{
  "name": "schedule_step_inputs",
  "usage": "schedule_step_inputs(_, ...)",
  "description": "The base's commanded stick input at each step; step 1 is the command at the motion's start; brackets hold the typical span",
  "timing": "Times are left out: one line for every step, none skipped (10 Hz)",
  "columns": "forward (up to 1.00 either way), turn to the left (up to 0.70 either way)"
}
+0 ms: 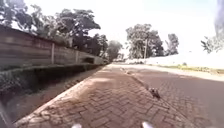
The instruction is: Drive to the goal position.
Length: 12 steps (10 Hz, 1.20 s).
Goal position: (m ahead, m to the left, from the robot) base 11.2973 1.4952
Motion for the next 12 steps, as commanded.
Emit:
schedule_step_inputs(0.70, 0.00)
schedule_step_inputs(0.70, 0.00)
schedule_step_inputs(0.70, 0.00)
schedule_step_inputs(0.70, 0.00)
schedule_step_inputs(0.70, 0.00)
schedule_step_inputs(0.70, 0.00)
schedule_step_inputs(0.70, 0.00)
schedule_step_inputs(0.70, 0.00)
schedule_step_inputs(0.70, 0.00)
schedule_step_inputs(0.70, 0.00)
schedule_step_inputs(0.70, 0.00)
schedule_step_inputs(0.70, 0.00)
